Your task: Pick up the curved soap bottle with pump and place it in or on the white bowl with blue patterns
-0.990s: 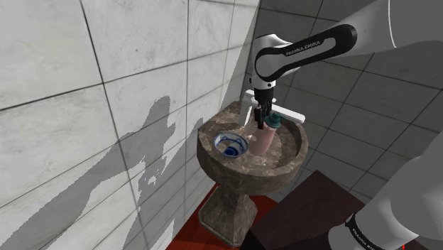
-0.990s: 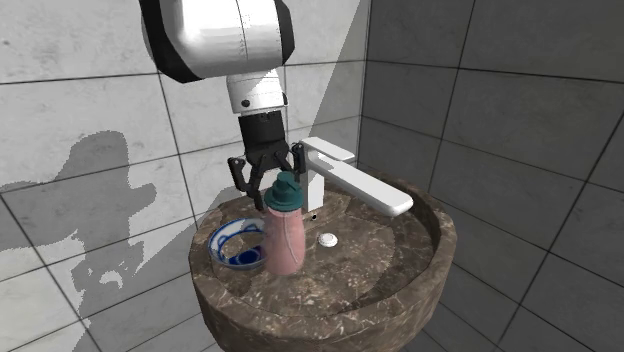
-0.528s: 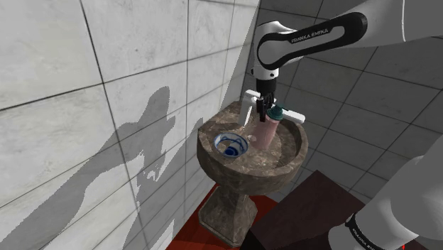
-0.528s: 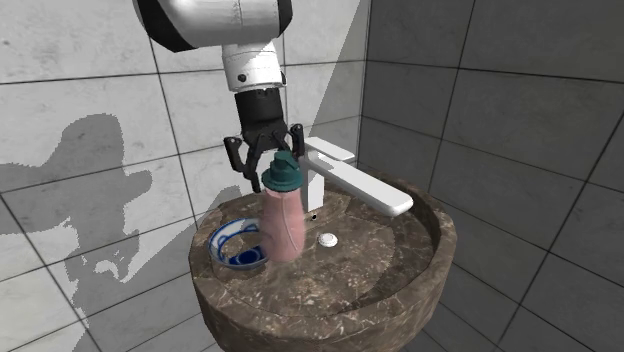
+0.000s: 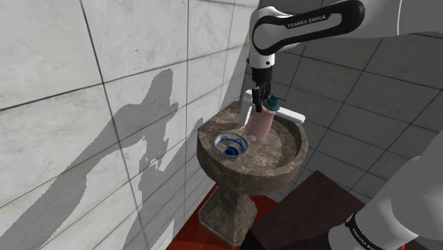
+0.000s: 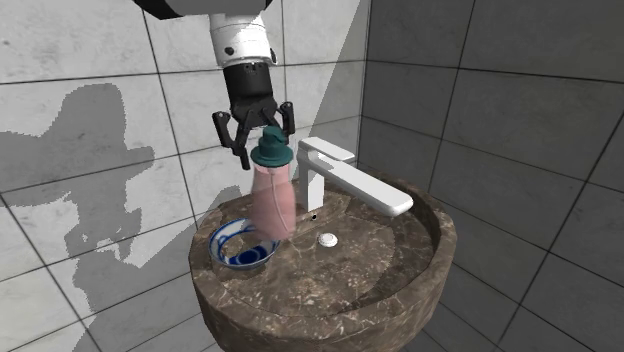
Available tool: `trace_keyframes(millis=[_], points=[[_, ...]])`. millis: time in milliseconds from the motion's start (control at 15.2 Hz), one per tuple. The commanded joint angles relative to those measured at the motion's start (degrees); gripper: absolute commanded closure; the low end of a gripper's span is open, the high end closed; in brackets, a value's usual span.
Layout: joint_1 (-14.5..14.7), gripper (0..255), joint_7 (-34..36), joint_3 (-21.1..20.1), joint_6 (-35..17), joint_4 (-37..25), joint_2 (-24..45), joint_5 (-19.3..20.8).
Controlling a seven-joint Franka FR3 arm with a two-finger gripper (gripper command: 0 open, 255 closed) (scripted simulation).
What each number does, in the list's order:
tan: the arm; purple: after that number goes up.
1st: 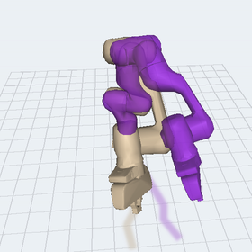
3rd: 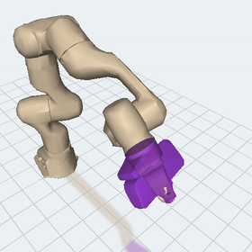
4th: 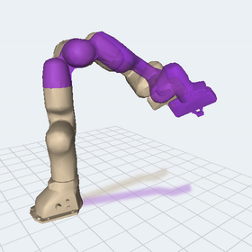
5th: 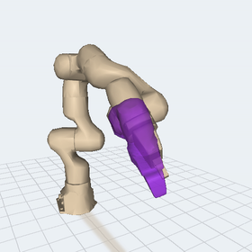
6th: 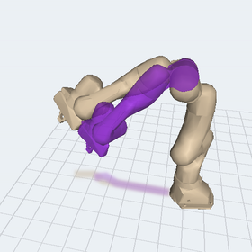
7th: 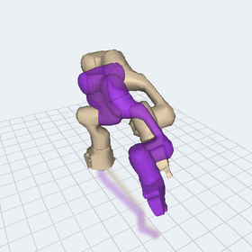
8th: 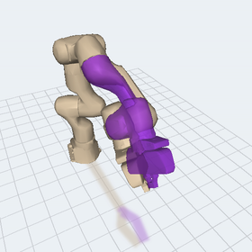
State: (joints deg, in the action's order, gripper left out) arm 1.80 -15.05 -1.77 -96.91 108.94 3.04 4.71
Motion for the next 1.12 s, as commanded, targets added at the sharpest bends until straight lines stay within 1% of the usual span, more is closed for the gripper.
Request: trace_keyframes(millis=[0, 264, 462, 528, 1056], points=[[0.72, 255, 1.17, -0.65, 2.27, -5.56, 3.38, -0.22], [2.28, 255, 3.36, -1.7, 7.52, -18.7, 11.46, -0.32], [3.62, 255, 4.83, -2.29, 12.46, -30.63, 18.56, -0.17], [3.98, 255, 5.14, -2.38, 13.78, -33.75, 20.39, -0.11], [3.84, 255, 5.46, -2.34, 7.59, -27.48, 20.32, -0.11]])
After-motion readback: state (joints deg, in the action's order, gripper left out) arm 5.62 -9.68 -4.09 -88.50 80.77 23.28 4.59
